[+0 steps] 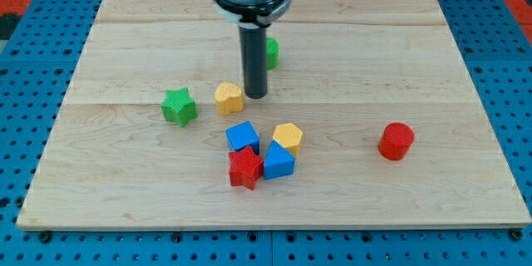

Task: Push the green star to the bottom of the yellow heart

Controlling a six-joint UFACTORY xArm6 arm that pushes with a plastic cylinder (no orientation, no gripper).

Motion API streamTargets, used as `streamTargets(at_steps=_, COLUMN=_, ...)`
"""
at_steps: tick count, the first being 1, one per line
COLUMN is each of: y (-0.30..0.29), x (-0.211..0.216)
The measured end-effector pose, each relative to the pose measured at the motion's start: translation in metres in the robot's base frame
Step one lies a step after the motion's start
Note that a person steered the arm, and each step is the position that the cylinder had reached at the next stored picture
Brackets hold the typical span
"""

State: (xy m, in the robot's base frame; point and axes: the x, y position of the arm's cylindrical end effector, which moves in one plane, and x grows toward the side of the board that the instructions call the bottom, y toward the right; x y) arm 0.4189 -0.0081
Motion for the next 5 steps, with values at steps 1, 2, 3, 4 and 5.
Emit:
streamTargets(at_steps=1, y=-0.07, x=-0.038)
streamTargets(at_steps=2, y=-0.154, x=-0.021)
streamTargets(at_steps=3, y=-0.164, x=0.027)
streamTargets(at_steps=4, y=-0.1, x=0.037)
streamTargets(at_steps=5, y=-0.063, x=0.044)
